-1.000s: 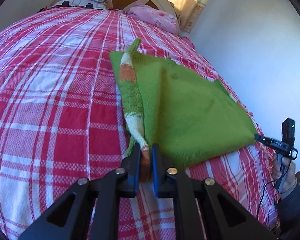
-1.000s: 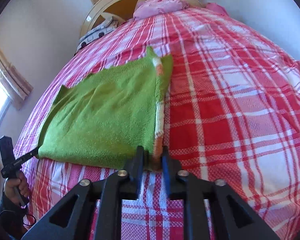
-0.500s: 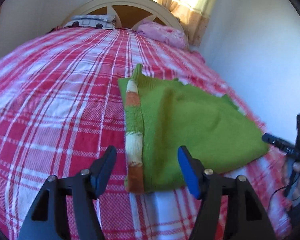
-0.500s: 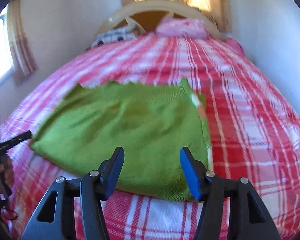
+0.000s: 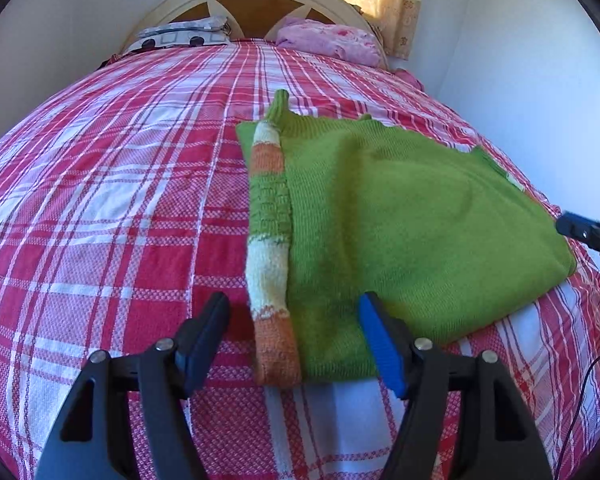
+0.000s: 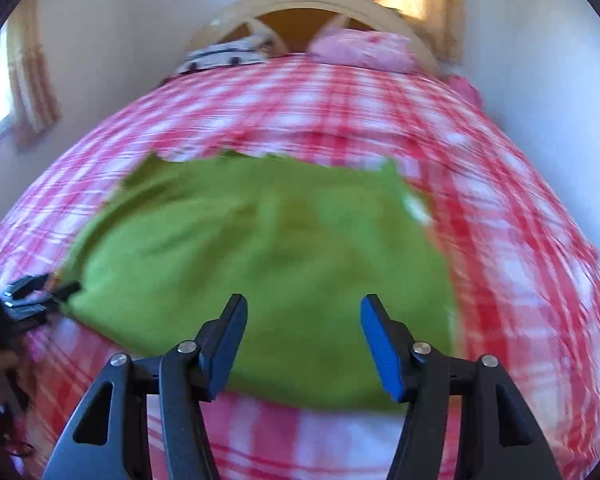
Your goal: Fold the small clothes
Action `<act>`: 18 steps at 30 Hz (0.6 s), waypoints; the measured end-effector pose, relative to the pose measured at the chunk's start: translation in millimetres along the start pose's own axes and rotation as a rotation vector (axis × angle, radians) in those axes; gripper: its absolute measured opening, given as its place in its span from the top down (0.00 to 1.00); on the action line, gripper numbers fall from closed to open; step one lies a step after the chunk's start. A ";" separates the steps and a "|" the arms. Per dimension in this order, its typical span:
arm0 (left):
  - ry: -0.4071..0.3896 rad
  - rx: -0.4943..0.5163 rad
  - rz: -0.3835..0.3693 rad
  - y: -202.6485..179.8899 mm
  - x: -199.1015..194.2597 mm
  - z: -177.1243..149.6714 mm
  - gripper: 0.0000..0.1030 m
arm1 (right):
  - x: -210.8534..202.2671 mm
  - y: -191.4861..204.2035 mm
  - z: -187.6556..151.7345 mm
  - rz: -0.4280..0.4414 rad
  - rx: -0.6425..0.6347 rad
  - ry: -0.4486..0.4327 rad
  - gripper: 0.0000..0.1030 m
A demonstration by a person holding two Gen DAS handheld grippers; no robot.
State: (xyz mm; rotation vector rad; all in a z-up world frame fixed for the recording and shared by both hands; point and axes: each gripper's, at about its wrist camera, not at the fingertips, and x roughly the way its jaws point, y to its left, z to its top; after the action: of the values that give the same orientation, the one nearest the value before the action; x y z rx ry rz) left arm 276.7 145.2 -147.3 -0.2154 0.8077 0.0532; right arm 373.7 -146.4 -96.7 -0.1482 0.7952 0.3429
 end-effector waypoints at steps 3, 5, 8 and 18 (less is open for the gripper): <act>0.000 -0.002 -0.003 -0.3 -0.1 0.0 0.32 | 20.3 27.8 0.0 0.026 -0.042 0.040 0.40; -0.002 -0.008 -0.011 0.6 0.0 0.1 0.31 | 39.6 39.1 -7.0 0.037 -0.047 0.088 0.40; -0.003 -0.015 -0.026 1.6 -0.1 -0.2 0.30 | 43.7 41.0 -21.8 0.023 -0.043 0.068 0.39; -0.003 -0.015 -0.051 3.1 -1.1 -0.2 0.25 | 38.8 42.5 -40.8 -0.003 -0.072 0.064 0.38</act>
State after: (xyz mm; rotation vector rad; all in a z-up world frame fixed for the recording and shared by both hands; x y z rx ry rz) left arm 275.4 148.2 -147.1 -0.2494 0.7988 0.0118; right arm 356.3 -107.7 -153.1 -0.2285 0.8464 0.3659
